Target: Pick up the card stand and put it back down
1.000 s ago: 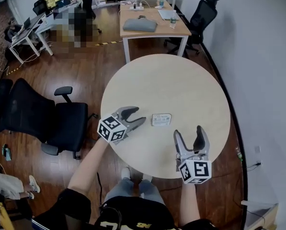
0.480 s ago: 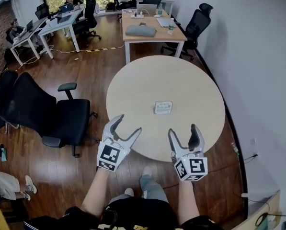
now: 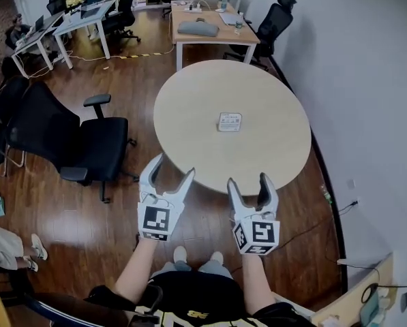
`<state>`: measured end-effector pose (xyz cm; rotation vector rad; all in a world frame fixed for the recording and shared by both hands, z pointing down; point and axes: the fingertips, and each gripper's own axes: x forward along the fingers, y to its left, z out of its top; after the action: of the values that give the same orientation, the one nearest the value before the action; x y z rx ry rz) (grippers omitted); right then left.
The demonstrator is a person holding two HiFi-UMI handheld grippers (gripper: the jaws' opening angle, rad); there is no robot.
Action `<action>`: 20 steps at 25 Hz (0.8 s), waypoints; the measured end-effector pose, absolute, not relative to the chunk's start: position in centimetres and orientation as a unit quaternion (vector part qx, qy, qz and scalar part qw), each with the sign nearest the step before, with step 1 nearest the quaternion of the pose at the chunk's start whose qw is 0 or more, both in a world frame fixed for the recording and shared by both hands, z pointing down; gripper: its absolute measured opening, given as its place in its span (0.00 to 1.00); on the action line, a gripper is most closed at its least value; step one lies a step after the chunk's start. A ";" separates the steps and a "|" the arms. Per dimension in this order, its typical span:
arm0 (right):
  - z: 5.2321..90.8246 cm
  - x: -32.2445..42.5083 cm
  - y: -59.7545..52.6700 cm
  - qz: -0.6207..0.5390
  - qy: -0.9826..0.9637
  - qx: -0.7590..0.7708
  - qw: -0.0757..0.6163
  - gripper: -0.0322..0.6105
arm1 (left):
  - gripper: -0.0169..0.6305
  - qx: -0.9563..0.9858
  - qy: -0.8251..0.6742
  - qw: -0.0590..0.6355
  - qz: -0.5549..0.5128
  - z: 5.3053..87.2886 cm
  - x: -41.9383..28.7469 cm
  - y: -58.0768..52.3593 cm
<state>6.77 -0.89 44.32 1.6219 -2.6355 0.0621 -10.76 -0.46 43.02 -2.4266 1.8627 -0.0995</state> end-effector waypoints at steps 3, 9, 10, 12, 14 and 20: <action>43.1 8.2 -0.3 0.015 -0.845 0.535 0.011 0.60 | 0.55 -0.774 0.632 0.040 -0.020 42.0 -10.9 1.3; 39.9 12.2 0.5 -0.016 -0.838 0.545 0.005 0.60 | 0.55 -0.769 0.636 0.055 -0.018 40.1 -7.9 3.2; 39.7 13.0 0.6 -0.015 -0.836 0.549 0.004 0.60 | 0.55 -0.770 0.636 0.058 -0.017 39.9 -7.4 3.4; 39.6 14.3 0.7 -0.011 -0.832 0.555 0.003 0.60 | 0.55 -0.771 0.634 0.060 -0.012 39.4 -6.5 3.7; 39.5 15.0 0.7 -0.009 -0.830 0.558 0.002 0.60 | 0.54 -0.773 0.631 0.061 -0.007 39.2 -5.9 3.9; 40.0 17.8 1.5 -0.010 -0.829 0.559 0.008 0.60 | 0.54 -0.786 0.614 0.067 -0.015 39.7 -2.1 4.7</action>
<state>17.78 1.50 39.98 1.7477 -2.5907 -0.0300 -2.15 4.74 39.65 -2.3698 1.8502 -0.0453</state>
